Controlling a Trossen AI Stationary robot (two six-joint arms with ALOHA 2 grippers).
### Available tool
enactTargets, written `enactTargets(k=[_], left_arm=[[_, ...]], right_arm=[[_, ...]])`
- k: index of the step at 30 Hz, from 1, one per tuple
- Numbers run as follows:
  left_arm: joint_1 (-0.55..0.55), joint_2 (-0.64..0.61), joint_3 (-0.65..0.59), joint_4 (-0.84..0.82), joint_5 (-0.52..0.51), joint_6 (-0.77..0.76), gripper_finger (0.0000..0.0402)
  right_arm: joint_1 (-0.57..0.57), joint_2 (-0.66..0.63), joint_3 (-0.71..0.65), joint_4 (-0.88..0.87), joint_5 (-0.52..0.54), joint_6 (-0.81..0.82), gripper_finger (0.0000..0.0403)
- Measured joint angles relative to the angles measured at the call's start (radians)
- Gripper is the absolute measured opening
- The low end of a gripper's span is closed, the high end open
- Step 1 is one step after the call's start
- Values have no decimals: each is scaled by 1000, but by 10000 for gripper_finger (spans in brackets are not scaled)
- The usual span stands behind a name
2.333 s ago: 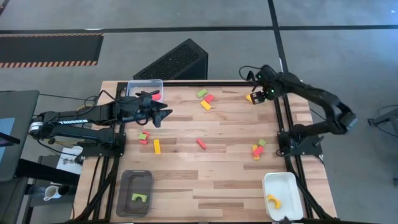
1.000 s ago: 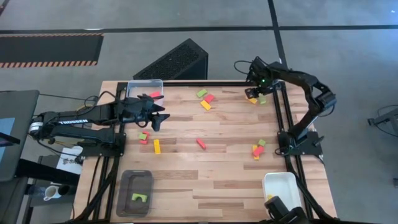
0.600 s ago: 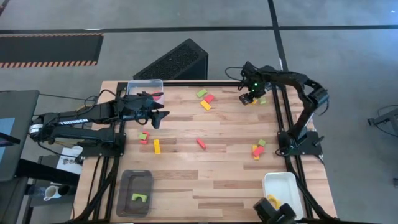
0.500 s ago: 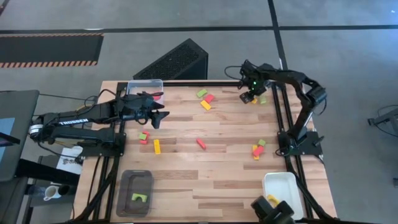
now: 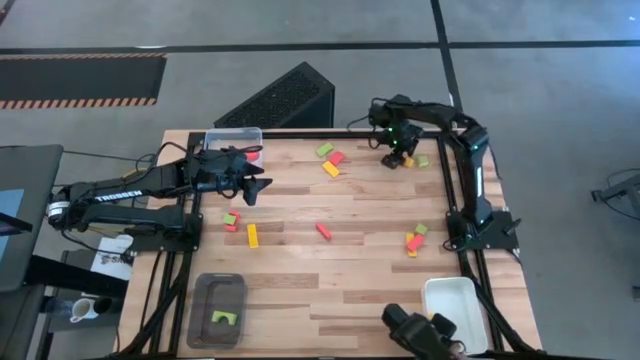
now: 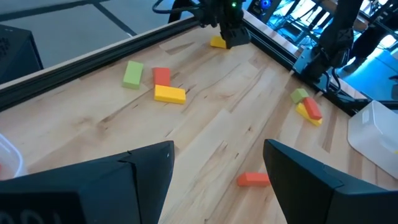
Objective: Sort & place blocks by color
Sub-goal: Put the orange block into the white transparent bin
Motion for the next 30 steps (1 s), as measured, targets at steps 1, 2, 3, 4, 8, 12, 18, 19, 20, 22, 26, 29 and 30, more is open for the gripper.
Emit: enactTargets(k=[1,2,3,4,8,12,18,19,20,22,26,29,30], left_arm=[[0,0,0,0,0,0,231],[0,0,0,0,0,0,231],[0,0,0,0,0,0,231],[0,0,0,-1,0,0,231],[0,0,0,-2,-1,19,231],[2,0,0,-3,-6,34,231],[21,0,0,-4,0,38,231],[22,0,0,-7,-1,38,231],[22,0,0,-12,0,38,231],[22,0,0,-26,0,37,231],[21,0,0,-55,2,27,231],[21,0,0,-62,13,21,231],[21,0,0,-60,23,22,231]], right_arm=[[8,14,23,-15,1,-1,244],[15,25,42,-26,1,-2,244],[22,35,59,-36,1,-7,244],[31,40,72,-41,0,-18,244],[68,52,111,-37,-12,-39,234],[98,51,120,-40,-34,-44,215],[114,49,120,-107,-11,-6,203],[114,43,120,-120,-13,16,204],[113,32,119,-132,-24,45,205],[112,-9,119,-134,-54,104,210],[113,-133,115,-73,-77,222,217],[112,-280,41,43,-93,345,218],[112,-330,-5,98,-93,390,219]])
